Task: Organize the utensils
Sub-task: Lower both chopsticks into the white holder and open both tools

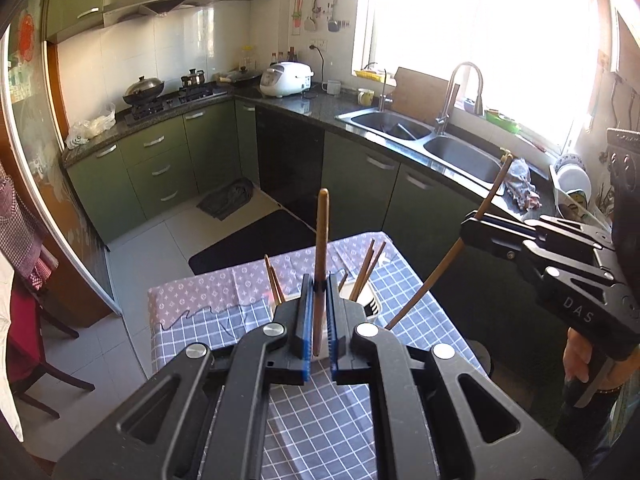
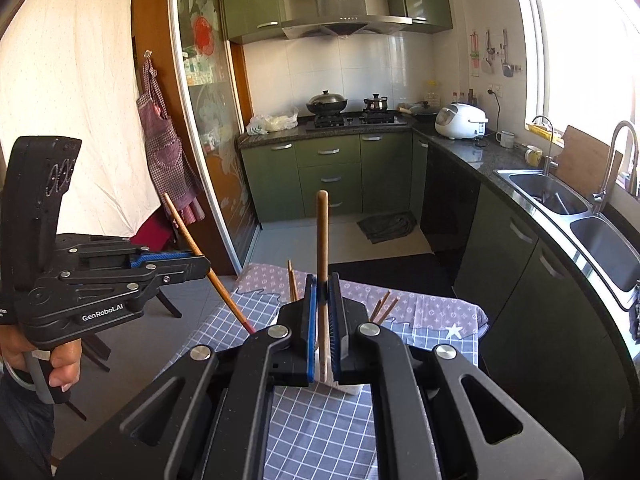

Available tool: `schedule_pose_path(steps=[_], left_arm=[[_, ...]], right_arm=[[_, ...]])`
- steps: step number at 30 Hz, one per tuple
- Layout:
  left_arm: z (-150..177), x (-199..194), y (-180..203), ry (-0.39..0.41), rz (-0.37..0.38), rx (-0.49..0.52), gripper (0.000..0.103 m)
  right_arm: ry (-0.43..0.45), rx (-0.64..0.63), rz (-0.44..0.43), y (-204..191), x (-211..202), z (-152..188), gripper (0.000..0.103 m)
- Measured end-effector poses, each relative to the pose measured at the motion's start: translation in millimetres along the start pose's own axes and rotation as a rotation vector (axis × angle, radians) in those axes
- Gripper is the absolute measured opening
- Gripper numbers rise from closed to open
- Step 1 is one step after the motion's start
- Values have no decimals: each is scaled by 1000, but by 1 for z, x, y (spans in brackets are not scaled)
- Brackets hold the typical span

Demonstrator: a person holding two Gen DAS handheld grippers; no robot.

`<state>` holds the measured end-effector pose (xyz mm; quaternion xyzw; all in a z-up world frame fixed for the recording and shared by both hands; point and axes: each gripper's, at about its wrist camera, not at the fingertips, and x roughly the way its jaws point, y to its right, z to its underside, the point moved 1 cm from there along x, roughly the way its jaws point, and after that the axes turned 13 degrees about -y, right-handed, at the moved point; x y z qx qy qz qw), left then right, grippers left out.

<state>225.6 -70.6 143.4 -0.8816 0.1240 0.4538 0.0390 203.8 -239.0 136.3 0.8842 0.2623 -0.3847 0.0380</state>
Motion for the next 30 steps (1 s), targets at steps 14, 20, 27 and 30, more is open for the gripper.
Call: schedule_pose_path(steps=[14, 20, 27, 30], left_arm=[[-28, 77, -12, -38, -18, -31, 6], [-10, 119, -16, -115, -22, -26, 6], [17, 135, -18, -131, -32, -21, 18], [28, 119, -21, -91, 2, -44, 35]], right_arm=[[-64, 70, -28, 41, 88, -27, 6], [-138, 68, -52, 41, 132, -4, 6], [-196, 64, -59, 40, 156, 20, 17], [-152, 78, -62, 41, 135, 26, 28]])
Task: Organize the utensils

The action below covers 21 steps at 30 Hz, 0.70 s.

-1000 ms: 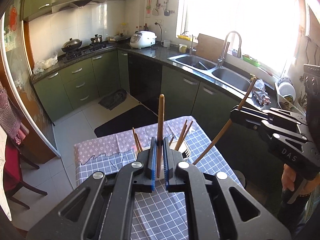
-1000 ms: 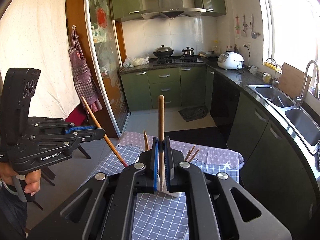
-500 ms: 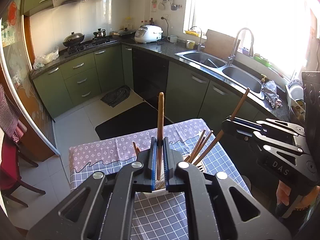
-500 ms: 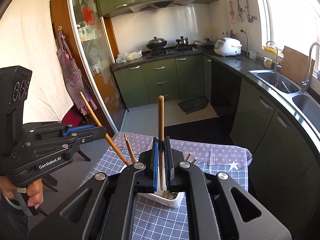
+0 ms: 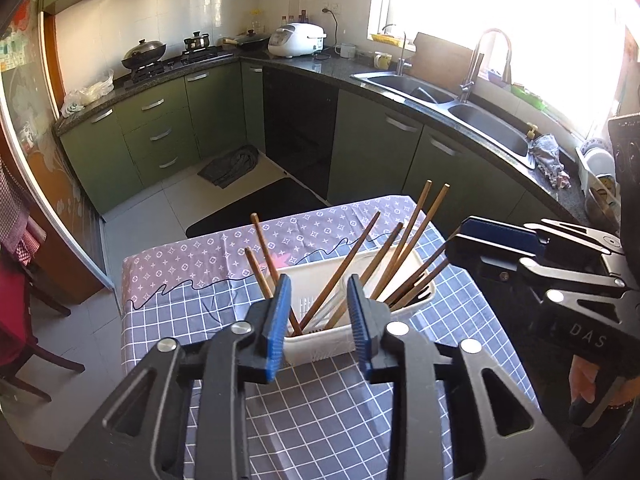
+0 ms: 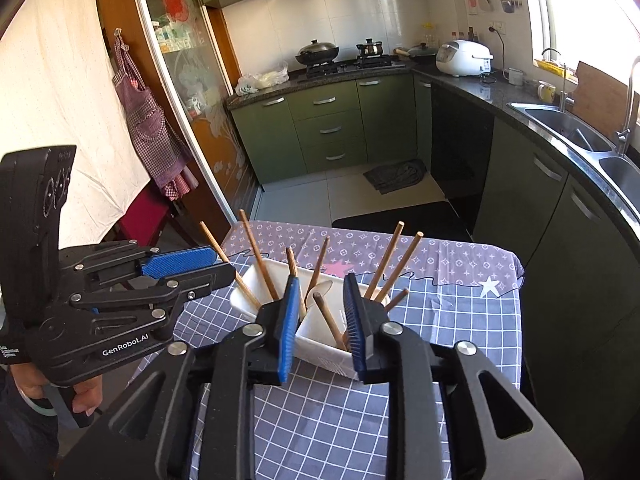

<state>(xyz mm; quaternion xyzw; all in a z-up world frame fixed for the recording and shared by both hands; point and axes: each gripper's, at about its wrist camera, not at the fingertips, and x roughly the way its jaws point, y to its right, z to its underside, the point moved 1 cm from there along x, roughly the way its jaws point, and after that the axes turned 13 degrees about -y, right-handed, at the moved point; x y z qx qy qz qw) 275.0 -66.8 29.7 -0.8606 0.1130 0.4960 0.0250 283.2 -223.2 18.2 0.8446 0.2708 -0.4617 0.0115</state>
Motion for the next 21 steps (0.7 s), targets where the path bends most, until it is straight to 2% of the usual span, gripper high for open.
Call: schedule_pose_path(steps=[3, 4, 5, 6, 7, 9, 12, 14, 17, 21], left_arm=[[19, -22, 2, 68, -16, 4, 44], [26, -29, 3, 90, -27, 5, 53], [37, -35, 2, 113, -37, 4, 68], [47, -40, 2, 135, -43, 1, 78], [60, -43, 2, 156, -49, -4, 81], [82, -44, 1, 162, -57, -1, 92], [120, -35, -1, 142, -66, -10, 94], [143, -28, -8, 115, -51, -36, 94], [175, -22, -20, 109, -29, -109, 94], [208, -26, -30, 122, -21, -179, 94]], right_arm=[[53, 0, 0, -4, -30, 17, 30], [68, 4, -9, -4, -38, 26, 37], [81, 6, -13, -5, -45, 37, 44], [92, 6, -12, -6, -52, 49, 46], [102, 9, -8, -6, -56, 61, 49], [110, 22, -4, -6, -60, 89, 58], [105, 39, -2, -3, -58, 135, 75], [106, 40, 21, -4, -54, 165, 92], [129, 47, 54, -6, -50, 201, 98], [153, 59, 72, -9, -52, 233, 98]])
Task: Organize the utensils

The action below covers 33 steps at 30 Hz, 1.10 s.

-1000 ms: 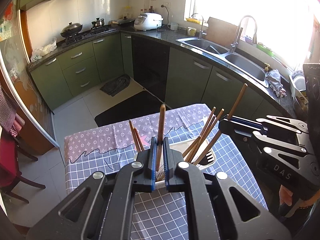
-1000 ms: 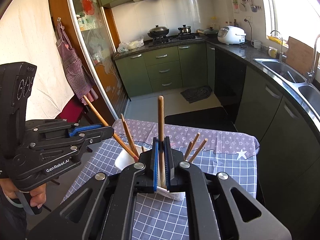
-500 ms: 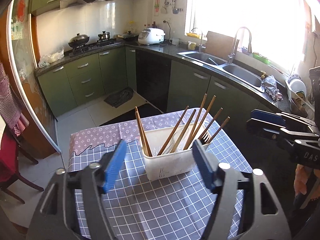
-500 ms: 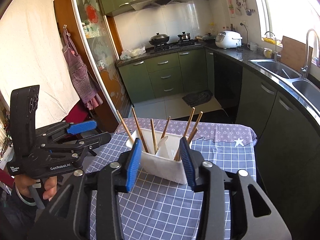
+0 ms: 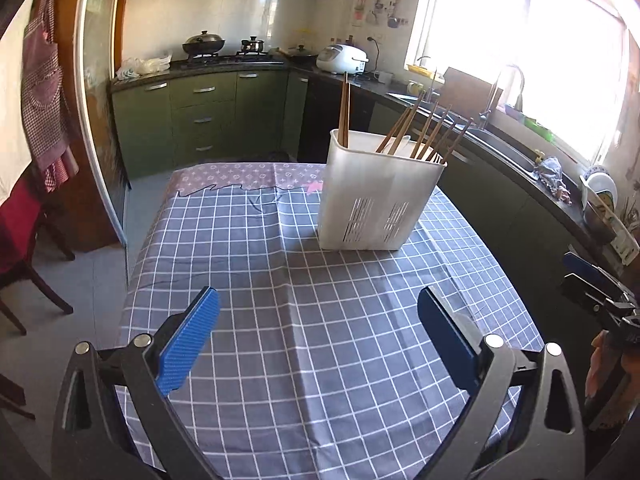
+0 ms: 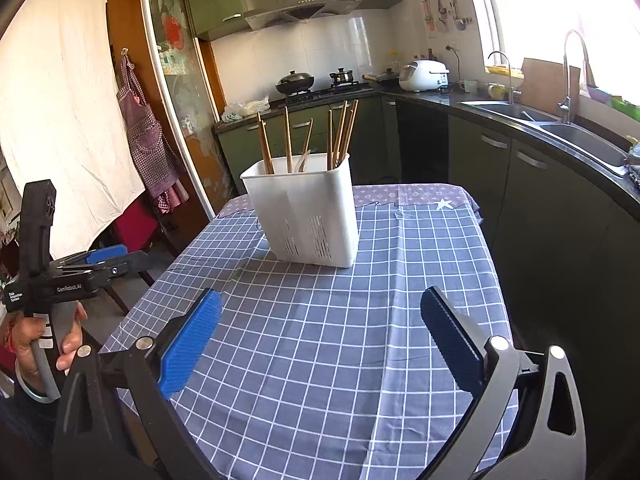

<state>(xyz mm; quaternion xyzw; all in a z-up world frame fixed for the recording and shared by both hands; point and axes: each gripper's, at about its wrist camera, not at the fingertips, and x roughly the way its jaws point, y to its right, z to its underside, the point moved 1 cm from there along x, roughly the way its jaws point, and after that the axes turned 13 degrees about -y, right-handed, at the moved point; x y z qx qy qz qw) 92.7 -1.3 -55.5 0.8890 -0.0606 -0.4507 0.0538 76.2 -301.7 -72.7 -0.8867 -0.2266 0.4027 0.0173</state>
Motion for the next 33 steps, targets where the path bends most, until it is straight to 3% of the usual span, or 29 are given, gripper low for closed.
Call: schedule_pose_path(steps=[4, 7, 22, 33], left_arm=[[24, -16, -5, 46, -57, -29, 95], [37, -26, -4, 62, -78, -39, 95], [65, -56, -8, 113, -58, -76, 96], [69, -57, -6, 111, -59, -75, 96]], right_arm=[[6, -17, 85, -4, -5, 15, 98], [21, -1, 92, -2, -11, 21, 98], [122, -52, 180, -36, -59, 47, 98], [117, -61, 167, -42, -62, 51, 98]])
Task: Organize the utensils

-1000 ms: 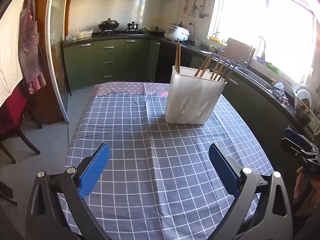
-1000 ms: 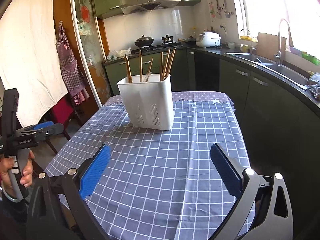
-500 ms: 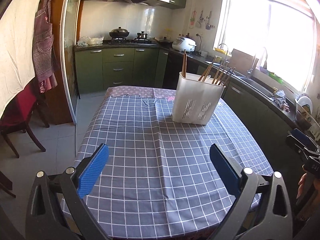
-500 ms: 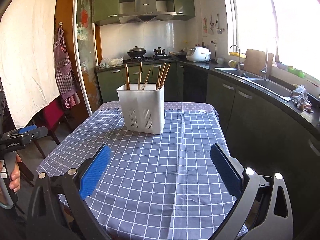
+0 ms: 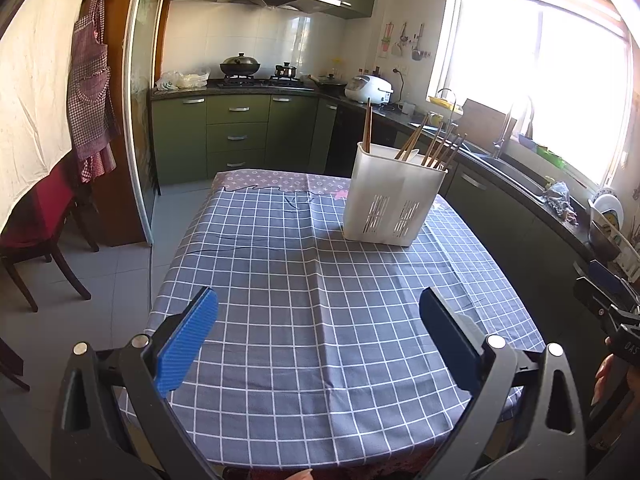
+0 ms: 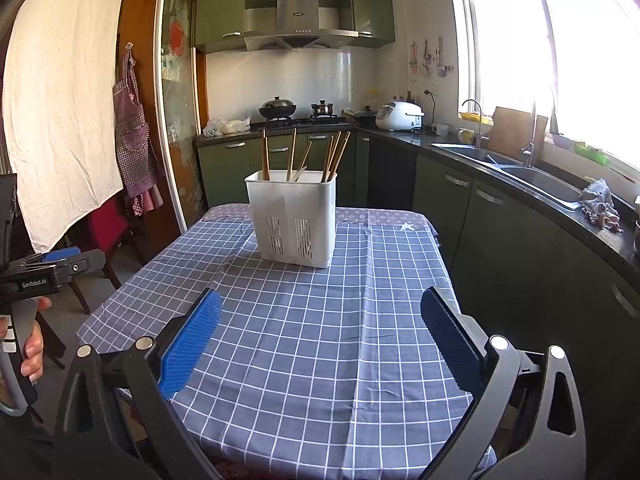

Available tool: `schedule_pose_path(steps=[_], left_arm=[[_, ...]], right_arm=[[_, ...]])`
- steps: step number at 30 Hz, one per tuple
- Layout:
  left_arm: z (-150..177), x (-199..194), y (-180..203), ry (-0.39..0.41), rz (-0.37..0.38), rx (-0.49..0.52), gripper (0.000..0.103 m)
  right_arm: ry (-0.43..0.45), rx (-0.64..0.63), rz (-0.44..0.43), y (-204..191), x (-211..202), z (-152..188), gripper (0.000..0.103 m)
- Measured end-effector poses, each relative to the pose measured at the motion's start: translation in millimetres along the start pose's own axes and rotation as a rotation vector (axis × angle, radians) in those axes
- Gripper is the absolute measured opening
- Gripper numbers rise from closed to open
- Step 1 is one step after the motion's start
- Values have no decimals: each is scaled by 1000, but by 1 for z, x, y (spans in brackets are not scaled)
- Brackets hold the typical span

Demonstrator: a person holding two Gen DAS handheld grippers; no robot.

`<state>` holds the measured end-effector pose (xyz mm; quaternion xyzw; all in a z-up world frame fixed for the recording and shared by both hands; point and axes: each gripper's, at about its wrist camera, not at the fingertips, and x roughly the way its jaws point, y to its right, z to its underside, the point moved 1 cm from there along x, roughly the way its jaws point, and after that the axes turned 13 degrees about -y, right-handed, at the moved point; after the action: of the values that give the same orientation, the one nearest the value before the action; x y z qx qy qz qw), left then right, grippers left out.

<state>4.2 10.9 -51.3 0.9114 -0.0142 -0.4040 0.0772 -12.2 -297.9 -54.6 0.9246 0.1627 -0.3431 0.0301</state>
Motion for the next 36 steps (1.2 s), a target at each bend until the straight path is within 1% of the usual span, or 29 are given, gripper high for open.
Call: schedule_pose_path(steps=[17, 28, 36], left_arm=[[3, -3, 5, 11, 12, 18, 96], [3, -2, 6, 12, -16, 17, 96], [3, 0, 6, 7, -11, 20, 96]], right_arm=[[-10, -12, -19, -5, 6, 1, 98], [-17, -17, -25, -7, 11, 2, 98], [-19, -18, -28, -7, 12, 2, 98]])
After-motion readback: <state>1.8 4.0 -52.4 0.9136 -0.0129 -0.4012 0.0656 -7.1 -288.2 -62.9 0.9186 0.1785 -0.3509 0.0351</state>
